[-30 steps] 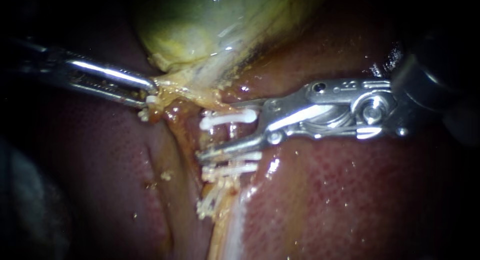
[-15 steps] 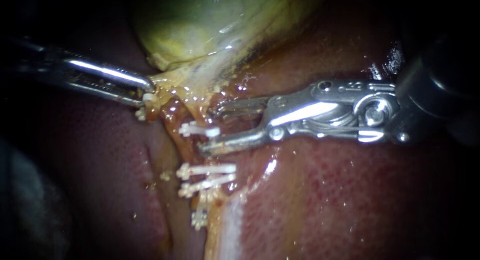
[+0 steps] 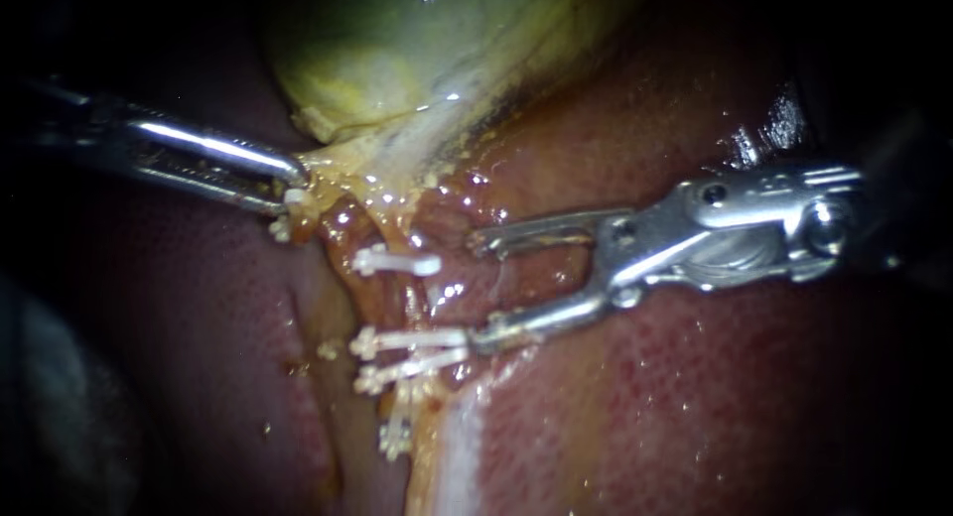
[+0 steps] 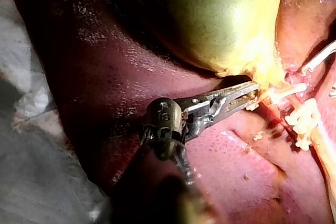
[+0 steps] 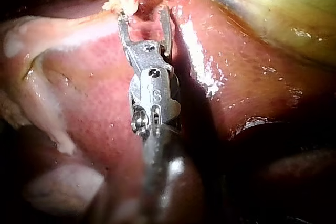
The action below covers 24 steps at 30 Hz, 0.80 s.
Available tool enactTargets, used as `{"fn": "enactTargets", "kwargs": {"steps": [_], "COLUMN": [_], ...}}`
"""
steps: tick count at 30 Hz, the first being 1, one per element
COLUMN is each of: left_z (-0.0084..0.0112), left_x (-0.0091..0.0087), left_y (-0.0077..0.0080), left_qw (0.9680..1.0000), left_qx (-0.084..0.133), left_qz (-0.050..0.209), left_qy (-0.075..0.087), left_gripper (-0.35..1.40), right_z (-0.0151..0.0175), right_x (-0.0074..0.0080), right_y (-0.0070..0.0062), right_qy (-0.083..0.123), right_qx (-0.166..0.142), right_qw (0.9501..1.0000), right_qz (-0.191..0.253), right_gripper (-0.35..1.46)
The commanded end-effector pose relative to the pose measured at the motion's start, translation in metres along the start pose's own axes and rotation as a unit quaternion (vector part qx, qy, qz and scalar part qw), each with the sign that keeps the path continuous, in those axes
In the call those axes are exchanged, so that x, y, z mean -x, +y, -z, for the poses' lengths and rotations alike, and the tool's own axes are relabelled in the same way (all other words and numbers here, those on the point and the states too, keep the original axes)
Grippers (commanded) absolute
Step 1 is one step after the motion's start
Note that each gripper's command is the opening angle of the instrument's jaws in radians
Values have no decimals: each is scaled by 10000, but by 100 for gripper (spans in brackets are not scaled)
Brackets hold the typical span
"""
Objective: Going back third clip right tube
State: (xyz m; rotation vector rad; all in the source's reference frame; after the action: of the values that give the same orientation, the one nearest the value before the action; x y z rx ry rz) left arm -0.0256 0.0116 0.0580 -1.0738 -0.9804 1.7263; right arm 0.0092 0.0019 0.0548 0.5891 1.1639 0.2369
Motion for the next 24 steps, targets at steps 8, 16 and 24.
{"fn": "enactTargets", "kwargs": {"steps": [8, 16, 24], "left_z": [0, -2, -27], "left_x": [0, 0, 0], "left_y": [0, -2, -10], "left_qw": [10000, 10000, 10000], "left_qx": [-3, -6, -54], "left_qz": [0, -2, -77], "left_qy": [-1, 2, 35], "left_gripper": [-35, -35, -35], "right_z": [38, 54, 60], "right_x": [-8, -5, -4], "right_y": [-9, -14, -21], "right_qy": [4, -306, -348], "right_qx": [253, 325, 330], "right_qw": [9992, 9982, 9980], "right_qz": [299, 397, 410], "right_gripper": [50, 50, 50]}}
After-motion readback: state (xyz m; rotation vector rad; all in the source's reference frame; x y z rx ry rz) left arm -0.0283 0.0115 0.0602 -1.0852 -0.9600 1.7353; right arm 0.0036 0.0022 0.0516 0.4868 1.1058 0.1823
